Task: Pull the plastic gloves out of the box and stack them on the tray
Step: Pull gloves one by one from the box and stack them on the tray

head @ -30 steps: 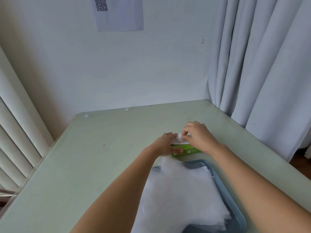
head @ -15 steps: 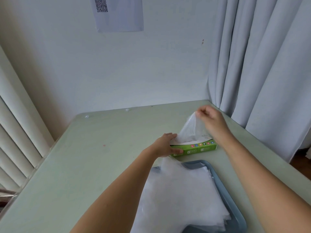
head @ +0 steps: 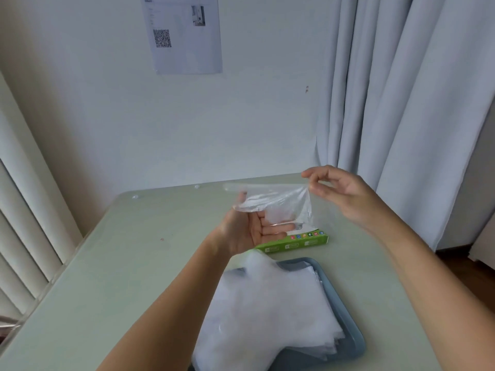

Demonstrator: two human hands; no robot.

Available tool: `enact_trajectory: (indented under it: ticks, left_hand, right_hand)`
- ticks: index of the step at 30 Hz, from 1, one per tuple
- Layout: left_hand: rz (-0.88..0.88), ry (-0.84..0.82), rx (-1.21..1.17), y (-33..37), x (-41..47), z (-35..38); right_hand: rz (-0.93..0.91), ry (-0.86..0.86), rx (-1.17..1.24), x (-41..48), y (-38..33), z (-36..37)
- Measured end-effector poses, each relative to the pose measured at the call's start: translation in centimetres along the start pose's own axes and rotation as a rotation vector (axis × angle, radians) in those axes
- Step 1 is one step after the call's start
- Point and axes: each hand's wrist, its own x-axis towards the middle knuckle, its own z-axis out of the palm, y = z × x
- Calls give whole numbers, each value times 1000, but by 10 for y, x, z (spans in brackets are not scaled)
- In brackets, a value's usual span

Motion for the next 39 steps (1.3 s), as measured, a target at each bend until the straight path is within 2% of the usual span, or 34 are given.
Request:
enact_trajectory:
  ticks: [3,4,6,8,11,14,17,20,22,24,26,29,32,34,37,39]
  left_hand:
    - [-13,-121,-73,2,-22,5]
    - [-34,-175,3,4,-30,7]
    - [-51,-309,336,5,-45,8]
    - [-48,-295,539,4,-59,14]
    - [-36,-166,523,-4,-74,28]
    - [89,-74,649,-8,-91,31]
    - [218,-84,766,-5,-112,34]
    - [304,-86,908,1,-128,35]
    - [299,-115,996,7,-136,33]
    - [259,-130,1054,14,-143,30]
    - [153,-119,1044,21,-147,26]
    - [15,65,1127,28,-146,13]
    - [-9,387,1249,29,-140,-9]
    - [12,592,1367,25,-134,-19]
    - [219,780,1547,8,-127,-17]
    - [426,731,1556,-9,-124,0]
  right_hand:
    - [28,-107,-87,-21,-8,-2]
    - [32,-138,-118,-27,-11,-2]
    - [33,-188,-234,-40,-16,1]
    - [20,-235,-327,-51,-20,5]
    - [19,-282,-338,-65,-24,12]
    - [85,-161,-150,-75,-18,16]
    - [321,-64,186,-80,-5,18]
    - [599,-257,613,-82,6,27]
    - [606,-375,817,-82,9,38]
    - [623,-343,839,-80,11,45]
    - [611,-209,761,-77,15,50]
    - [576,-96,532,-76,13,61]
    - [608,-84,271,-81,24,72]
    - [641,-52,196,-86,37,79]
    - [712,5,148,-88,51,85]
    - [734,1,71,-88,56,87]
